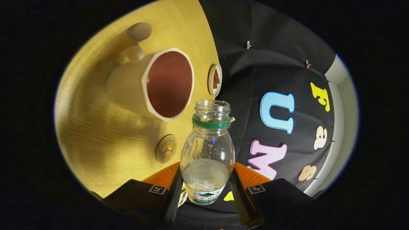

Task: Take the bottle from table, then pour the juice into the cup, finally place the bottle on the coaster

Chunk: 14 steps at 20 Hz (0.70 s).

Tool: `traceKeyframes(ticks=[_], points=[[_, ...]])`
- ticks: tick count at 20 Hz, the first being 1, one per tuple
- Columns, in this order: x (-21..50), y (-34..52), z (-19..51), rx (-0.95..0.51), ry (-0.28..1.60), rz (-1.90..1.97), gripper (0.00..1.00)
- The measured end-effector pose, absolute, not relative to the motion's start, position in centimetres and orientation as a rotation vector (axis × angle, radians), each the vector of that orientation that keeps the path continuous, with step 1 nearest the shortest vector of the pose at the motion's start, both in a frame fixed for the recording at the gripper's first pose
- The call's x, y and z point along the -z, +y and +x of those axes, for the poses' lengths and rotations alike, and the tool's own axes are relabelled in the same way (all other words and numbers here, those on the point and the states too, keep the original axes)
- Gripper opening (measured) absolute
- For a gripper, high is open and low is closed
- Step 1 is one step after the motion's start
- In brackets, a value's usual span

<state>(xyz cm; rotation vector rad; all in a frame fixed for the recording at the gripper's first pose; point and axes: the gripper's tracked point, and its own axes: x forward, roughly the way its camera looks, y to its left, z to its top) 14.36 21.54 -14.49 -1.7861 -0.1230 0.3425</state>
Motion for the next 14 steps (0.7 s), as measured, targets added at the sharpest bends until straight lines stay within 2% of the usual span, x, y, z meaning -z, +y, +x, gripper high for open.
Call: traceKeyframes(ticks=[14], points=[[14.8, 21.7, 15.5, -0.361, -0.177, -1.940, 0.76]])
